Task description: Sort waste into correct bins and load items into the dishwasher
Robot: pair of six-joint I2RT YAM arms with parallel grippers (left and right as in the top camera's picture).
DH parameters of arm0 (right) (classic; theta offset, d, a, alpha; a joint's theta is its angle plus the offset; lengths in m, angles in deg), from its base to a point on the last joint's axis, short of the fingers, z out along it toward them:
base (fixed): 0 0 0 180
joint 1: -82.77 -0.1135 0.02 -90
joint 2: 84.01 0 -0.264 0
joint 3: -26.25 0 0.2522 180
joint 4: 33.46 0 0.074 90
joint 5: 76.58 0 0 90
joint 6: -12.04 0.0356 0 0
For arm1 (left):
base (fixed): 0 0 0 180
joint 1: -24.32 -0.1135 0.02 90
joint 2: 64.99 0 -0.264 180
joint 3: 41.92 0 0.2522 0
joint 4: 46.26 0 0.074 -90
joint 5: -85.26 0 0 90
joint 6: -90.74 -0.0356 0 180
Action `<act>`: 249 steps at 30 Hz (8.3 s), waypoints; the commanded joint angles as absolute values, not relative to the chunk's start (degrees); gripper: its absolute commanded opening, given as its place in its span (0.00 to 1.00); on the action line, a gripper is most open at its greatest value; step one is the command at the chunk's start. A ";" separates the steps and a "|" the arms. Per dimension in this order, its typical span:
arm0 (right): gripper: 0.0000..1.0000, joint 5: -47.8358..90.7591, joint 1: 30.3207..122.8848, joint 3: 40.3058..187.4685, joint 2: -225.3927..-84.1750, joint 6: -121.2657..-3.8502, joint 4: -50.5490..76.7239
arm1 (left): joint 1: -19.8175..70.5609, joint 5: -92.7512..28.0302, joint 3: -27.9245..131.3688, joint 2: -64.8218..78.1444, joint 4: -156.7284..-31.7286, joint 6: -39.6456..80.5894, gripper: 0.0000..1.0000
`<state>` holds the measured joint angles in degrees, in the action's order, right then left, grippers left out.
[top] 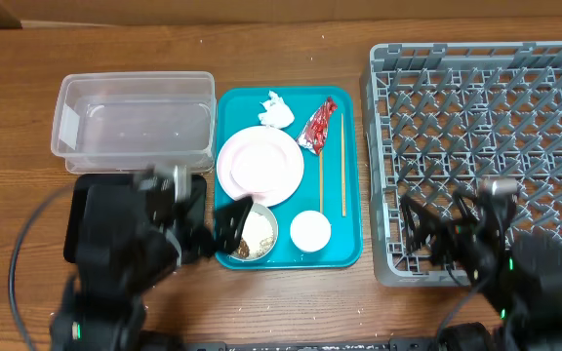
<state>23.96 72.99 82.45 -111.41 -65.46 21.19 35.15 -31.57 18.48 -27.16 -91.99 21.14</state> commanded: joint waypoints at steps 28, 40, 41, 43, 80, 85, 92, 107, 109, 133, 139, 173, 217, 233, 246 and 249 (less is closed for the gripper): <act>1.00 33.58 81.66 99.01 -135.52 -55.00 32.38 | 67.00 -3.33 39.83 29.25 -115.29 21.49 0.69; 1.00 34.02 81.66 99.01 -135.52 -55.04 33.18 | 65.91 -9.85 44.66 29.36 -116.99 21.40 0.04; 1.00 34.50 81.66 99.01 -135.52 -55.13 33.16 | 65.01 -11.07 45.89 28.38 -117.89 21.29 0.04; 1.00 37.69 81.66 99.01 -135.52 -55.32 33.14 | 60.11 -19.44 48.82 25.01 -118.48 19.04 0.04; 0.61 74.98 64.22 99.01 -143.60 -49.42 -6.79 | 38.80 -92.88 50.76 23.20 -110.72 10.58 0.33; 0.59 74.91 68.22 99.01 -140.81 -49.47 -4.32 | 36.03 -92.88 50.76 23.17 -110.87 10.60 1.00; 0.57 58.13 83.21 99.01 -133.37 -49.79 17.38 | 27.46 -82.24 50.78 21.29 -116.53 10.56 1.00; 0.54 23.48 83.63 99.01 -137.99 -47.28 56.20 | 31.61 -39.84 50.87 3.79 -119.48 12.79 1.00; 0.55 23.44 82.17 99.01 -141.55 -47.28 55.19 | 33.10 -38.61 50.87 3.22 -119.48 12.77 1.00; 0.85 18.11 75.32 108.19 -149.88 -48.72 51.63 | 38.72 -29.39 50.87 3.90 -125.98 12.55 1.00; 0.86 19.20 75.30 108.22 -151.34 -50.17 54.95 | 38.72 -29.34 50.87 3.90 -125.89 12.55 1.00; 0.91 25.01 62.56 108.26 -155.19 -42.54 38.96 | 68.99 0.27 33.93 29.78 -114.15 25.23 0.52; 0.94 24.34 62.56 108.26 -155.19 -42.54 39.98 | -6.83 -70.35 24.29 17.73 -124.82 -22.77 0.04; 0.94 24.36 62.56 108.26 -155.19 -42.54 40.83 | -14.90 -89.01 23.09 30.50 -129.43 -33.20 0.04; 0.94 24.36 62.56 108.26 -155.19 -42.54 40.81 | -14.88 -87.05 23.11 30.47 -134.83 -37.83 0.04; 0.94 24.34 62.56 108.26 -155.19 -42.54 40.79 | -14.88 -82.50 23.11 30.50 -132.82 -42.40 0.04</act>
<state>24.97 62.17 107.71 -155.54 -43.00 41.01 -14.46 -85.84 23.46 30.08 -134.43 -35.43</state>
